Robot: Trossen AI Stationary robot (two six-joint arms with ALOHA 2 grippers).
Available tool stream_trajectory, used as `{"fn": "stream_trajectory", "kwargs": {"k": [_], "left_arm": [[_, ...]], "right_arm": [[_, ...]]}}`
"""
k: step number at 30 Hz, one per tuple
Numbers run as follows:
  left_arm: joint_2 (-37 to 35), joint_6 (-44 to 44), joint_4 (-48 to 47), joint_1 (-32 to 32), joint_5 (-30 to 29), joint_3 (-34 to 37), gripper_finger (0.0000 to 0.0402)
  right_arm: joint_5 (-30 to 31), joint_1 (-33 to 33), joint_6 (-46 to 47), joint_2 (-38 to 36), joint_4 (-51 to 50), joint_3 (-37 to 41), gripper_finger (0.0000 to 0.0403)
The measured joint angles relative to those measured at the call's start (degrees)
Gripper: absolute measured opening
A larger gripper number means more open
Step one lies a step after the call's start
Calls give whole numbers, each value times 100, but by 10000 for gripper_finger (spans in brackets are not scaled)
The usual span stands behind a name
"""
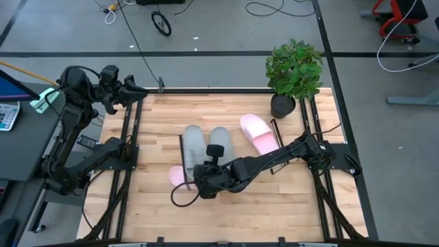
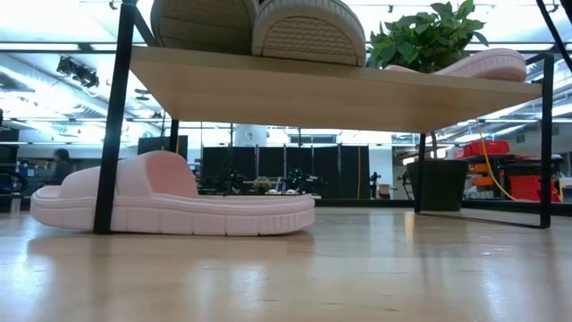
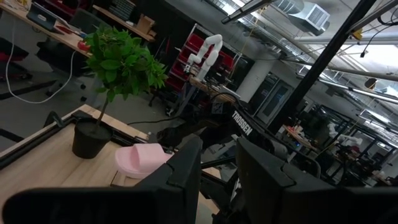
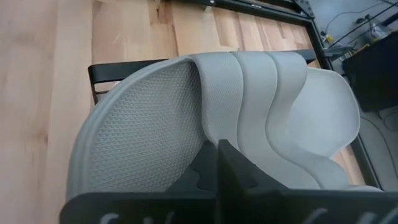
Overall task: Pick and place slides into the shelf
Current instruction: Adjust the gray slides on the shelf
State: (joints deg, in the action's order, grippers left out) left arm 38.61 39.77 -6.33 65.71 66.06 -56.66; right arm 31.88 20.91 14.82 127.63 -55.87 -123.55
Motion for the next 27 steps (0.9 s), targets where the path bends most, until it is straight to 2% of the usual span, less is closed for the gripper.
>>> {"fn": "stream_trajectory", "kwargs": {"k": [10, 20, 27], "left_arm": [[0, -7, 0, 0, 0, 0, 107], [-2, -13, 0, 0, 0, 0, 107], [-1, -12, -1, 1, 0, 0, 107]], "right_arm": [[46, 11, -220, 11, -130, 2, 0], [55, 15, -1001, 15, -390, -52, 0], [-77, 1, -1115, 13, -390, -54, 0]]}}
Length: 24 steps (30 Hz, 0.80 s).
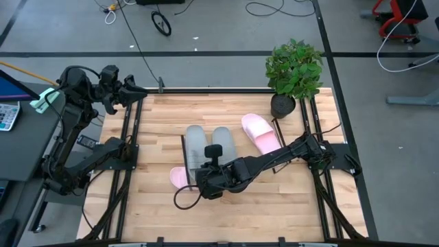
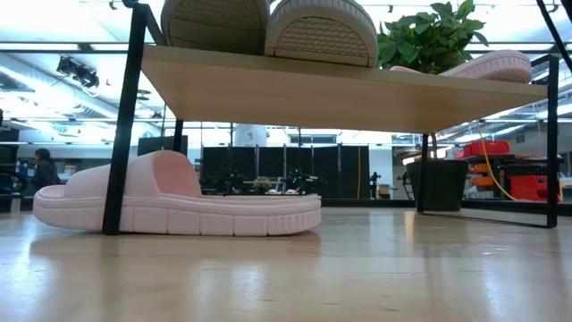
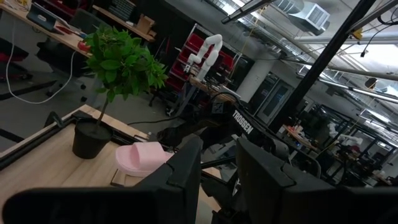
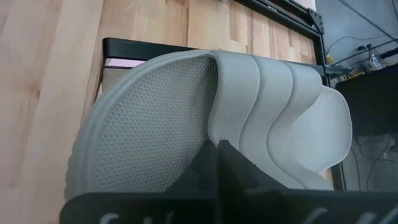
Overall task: Pick and place slides into the shelf
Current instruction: Adjust the gray slides on the shelf
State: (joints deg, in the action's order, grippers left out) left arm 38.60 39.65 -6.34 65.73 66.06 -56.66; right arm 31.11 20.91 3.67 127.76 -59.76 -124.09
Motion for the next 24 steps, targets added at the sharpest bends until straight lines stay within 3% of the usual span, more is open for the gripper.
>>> {"fn": "stream_trajectory", "kwargs": {"k": [16, 24], "left_arm": [[1, 1, -1, 1, 0, 0, 107], [1, -47, -1, 1, 0, 0, 107]], "right_arm": [[171, 45, -688, 28, -356, -248, 0], [0, 80, -459, 39, -478, -247, 0]]}}
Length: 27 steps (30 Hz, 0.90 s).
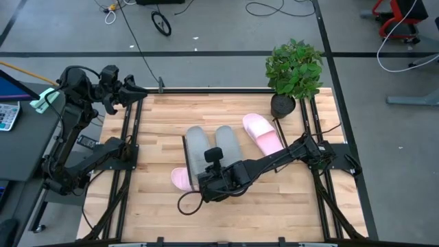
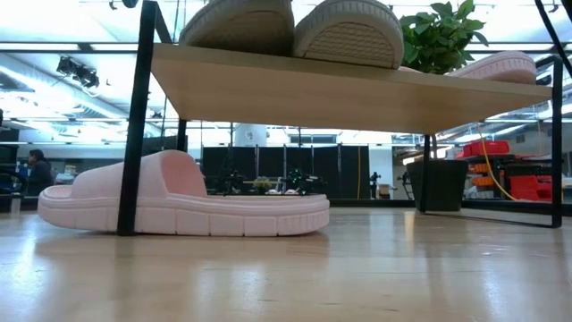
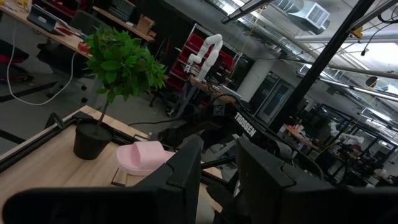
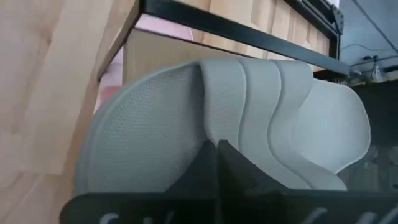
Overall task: Pick and place slides into the shelf
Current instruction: Adjust the gray slides on the shelf
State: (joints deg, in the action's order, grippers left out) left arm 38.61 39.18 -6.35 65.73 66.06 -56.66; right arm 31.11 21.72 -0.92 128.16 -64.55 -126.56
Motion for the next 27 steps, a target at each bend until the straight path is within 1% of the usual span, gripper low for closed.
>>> {"fn": "stream_trajectory", "kwargs": {"k": [4, 8, 13, 17, 21, 24, 27], "left_arm": [[0, -2, 0, 0, 0, 0, 107], [0, 0, 2, 0, 2, 0, 107], [0, 0, 1, -1, 0, 0, 107], [0, 0, 1, 0, 0, 0, 107], [0, 0, 2, 0, 0, 0, 107], [0, -47, 1, 0, 0, 0, 107], [0, -85, 0, 0, 0, 0, 107]], "right_arm": [[-116, -13, 372, 0, 306, 1, 1], [-185, 10, 522, 0, 551, 0, 1], [-302, 26, 539, -2, 571, -3, 17], [-417, 26, 537, -9, 594, -3, 49], [-623, 37, 535, -86, 607, -9, 93], [-618, 43, 533, -132, 609, -9, 123], [-560, 41, 524, -217, 632, -28, 144]]}}
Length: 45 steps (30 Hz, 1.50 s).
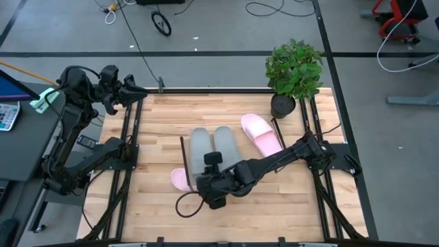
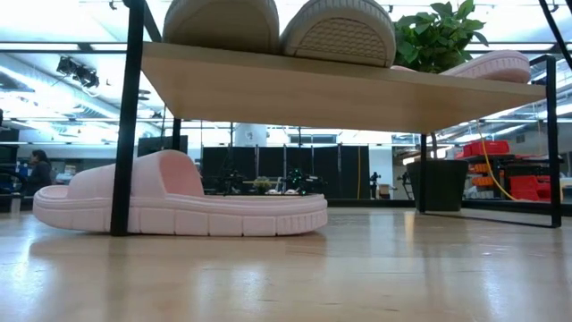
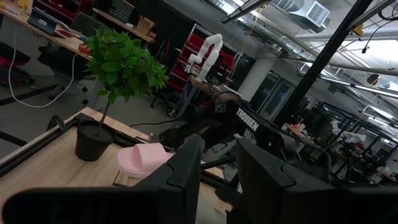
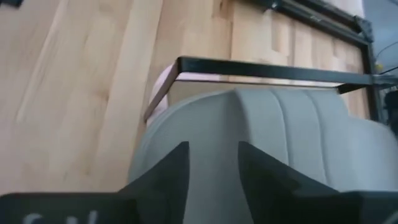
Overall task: Pick and place slides into the shelf
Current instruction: Adjust the gray slides on the shelf, then put the pink slide on the shelf
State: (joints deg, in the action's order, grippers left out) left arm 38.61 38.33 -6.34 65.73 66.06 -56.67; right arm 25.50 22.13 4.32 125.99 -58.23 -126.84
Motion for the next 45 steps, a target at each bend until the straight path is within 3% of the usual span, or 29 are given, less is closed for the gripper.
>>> {"fn": "stream_trajectory", "kwargs": {"k": [6, 9, 14, 20, 25, 29, 36, 39, 45], "left_arm": [[0, -195, -195, -2, 0, -2, 107], [0, -579, -673, 0, 0, -2, 107], [0, -1227, -1751, -7, -3, -2, 107], [-13, -1824, -3727, -154, -460, -2, 107], [-20, -2514, -5881, -234, -1239, -2, 107], [-183, -2980, -7063, -260, -1489, 0, 107], [-917, -2320, -7402, -260, -1491, 261, 107], [-1289, -2002, -7410, -260, -1443, 695, 107], [-1724, -1805, -7234, -260, -804, 1663, 106]], "right_arm": [[534, 100, 407, -461, -117, -12, 156], [926, 233, 832, -808, -335, -28, 151], [1077, 441, 1875, -1238, -1069, -28, 146], [1627, 772, 3435, -1479, -2534, -27, 139], [1906, 921, 3817, -1512, -2876, -27, 137], [1914, 908, 4034, -1512, -2897, -27, 137], [1912, 740, 4426, -1512, -2935, -27, 137], [1905, 669, 4660, -1512, -3079, -27, 137], [1616, 591, 4628, -1610, -3179, -23, 137]]}}
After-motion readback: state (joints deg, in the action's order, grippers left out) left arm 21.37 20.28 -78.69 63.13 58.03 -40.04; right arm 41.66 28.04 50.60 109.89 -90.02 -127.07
